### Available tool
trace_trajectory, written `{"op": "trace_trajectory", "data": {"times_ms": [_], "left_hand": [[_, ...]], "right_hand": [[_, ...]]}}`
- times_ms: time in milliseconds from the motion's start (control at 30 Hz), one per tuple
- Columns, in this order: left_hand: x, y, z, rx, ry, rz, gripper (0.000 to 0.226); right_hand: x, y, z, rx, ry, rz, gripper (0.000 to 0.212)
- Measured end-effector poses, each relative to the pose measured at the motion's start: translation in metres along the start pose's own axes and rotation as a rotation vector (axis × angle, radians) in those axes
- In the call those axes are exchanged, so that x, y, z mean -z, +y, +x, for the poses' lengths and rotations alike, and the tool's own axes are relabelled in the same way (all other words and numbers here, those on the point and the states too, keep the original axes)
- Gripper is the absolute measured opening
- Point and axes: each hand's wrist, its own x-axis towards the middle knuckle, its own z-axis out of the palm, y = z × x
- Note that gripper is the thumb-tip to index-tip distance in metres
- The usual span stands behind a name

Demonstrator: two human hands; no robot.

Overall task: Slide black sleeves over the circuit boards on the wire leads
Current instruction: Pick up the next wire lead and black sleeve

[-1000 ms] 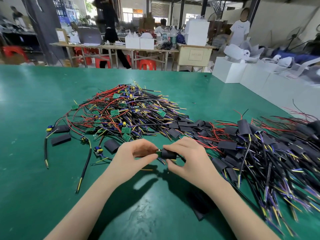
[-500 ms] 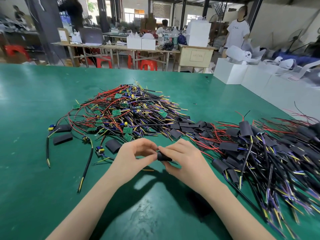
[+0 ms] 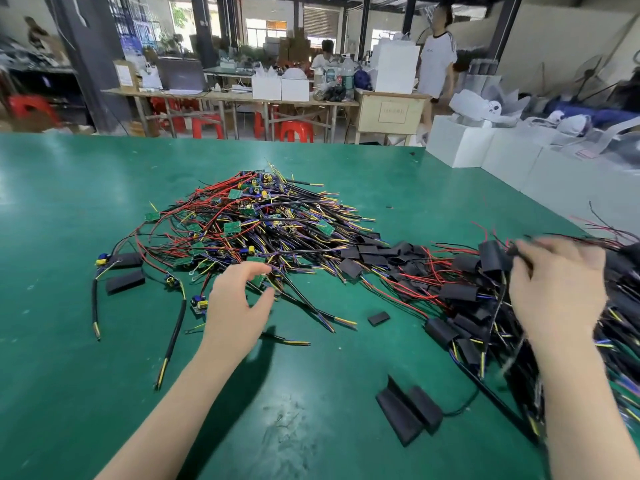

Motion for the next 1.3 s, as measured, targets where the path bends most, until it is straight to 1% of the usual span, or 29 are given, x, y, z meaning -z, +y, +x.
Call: {"op": "trace_trajectory", "data": {"times_ms": [33,67,100,167,233,300,367,400,433,500,567,633,700,767,833,867,900,967,1033,1067,1133,1200,1300], "left_hand": [[0.000,-0.004,0.001,0.026,-0.019,0.061,0.028],[-0.001,-0.008,0.002,0.052,-0.046,0.121,0.030],[-0.001,-0.012,0.003,0.078,-0.084,0.175,0.033],[-0.002,-0.017,0.002,0.117,-0.147,0.241,0.037],[-0.003,-0.019,0.003,0.112,-0.156,0.277,0.038],[-0.003,-0.019,0.003,0.103,-0.117,0.318,0.040],[-0.001,-0.020,0.004,0.104,-0.058,0.427,0.043],[0.000,-0.021,0.004,0.117,-0.046,0.498,0.043],[0.002,-0.022,0.005,0.133,-0.049,0.558,0.041],[0.007,-0.024,0.007,0.137,-0.061,0.601,0.029],[0.010,-0.026,0.008,0.112,-0.047,0.548,0.019],[0.013,-0.024,0.008,0.098,-0.030,0.492,0.016],[0.015,-0.020,0.007,0.049,0.021,0.437,0.016],[0.018,-0.012,0.006,-0.066,0.085,0.350,0.017],[0.018,0.002,0.004,-0.191,0.102,0.184,0.020],[0.016,0.010,0.001,-0.210,0.075,0.060,0.023],[0.013,0.019,-0.002,-0.195,0.027,-0.074,0.025],[0.004,0.031,-0.009,-0.106,-0.085,-0.292,0.026],[-0.005,0.036,-0.014,0.000,-0.143,-0.441,0.026],[-0.008,0.036,-0.016,0.058,-0.155,-0.502,0.025],[-0.012,0.035,-0.018,0.150,-0.181,-0.598,0.023],[-0.015,0.034,-0.018,0.185,-0.210,-0.634,0.019],[-0.018,0.030,-0.016,0.191,-0.205,-0.667,0.015]], "right_hand": [[-0.005,0.009,0.000,-0.045,-0.111,-0.033,0.028],[-0.008,0.014,-0.001,-0.070,-0.179,-0.042,0.030],[-0.009,0.016,-0.002,-0.087,-0.198,-0.038,0.032],[-0.008,0.013,-0.003,-0.098,-0.149,0.003,0.036],[-0.005,0.004,-0.001,-0.068,-0.066,0.096,0.041],[-0.001,-0.011,-0.003,0.054,0.034,0.222,0.038],[0.003,-0.032,-0.010,0.197,0.064,0.358,0.032],[0.005,-0.043,-0.016,0.262,0.024,0.420,0.029],[0.005,-0.055,-0.022,0.328,-0.051,0.470,0.028],[0.002,-0.072,-0.036,0.475,-0.249,0.481,0.030],[-0.005,-0.084,-0.050,0.596,-0.383,0.408,0.031],[-0.011,-0.091,-0.060,0.648,-0.435,0.396,0.030],[-0.014,-0.096,-0.067,0.670,-0.464,0.418,0.028],[-0.016,-0.099,-0.070,0.666,-0.475,0.449,0.029],[-0.017,-0.101,-0.070,0.634,-0.487,0.530,0.036],[-0.017,-0.103,-0.071,0.627,-0.493,0.584,0.042],[-0.016,-0.105,-0.071,0.637,-0.501,0.627,0.047],[-0.015,-0.109,-0.073,0.687,-0.528,0.641,0.055],[-0.016,-0.112,-0.077,0.722,-0.531,0.622,0.056],[-0.017,-0.114,-0.079,0.729,-0.504,0.619,0.053],[-0.020,-0.115,-0.081,0.725,-0.433,0.627,0.042],[-0.021,-0.116,-0.081,0.710,-0.408,0.631,0.037],[-0.022,-0.115,-0.083,0.706,-0.447,0.602,0.045]]}}
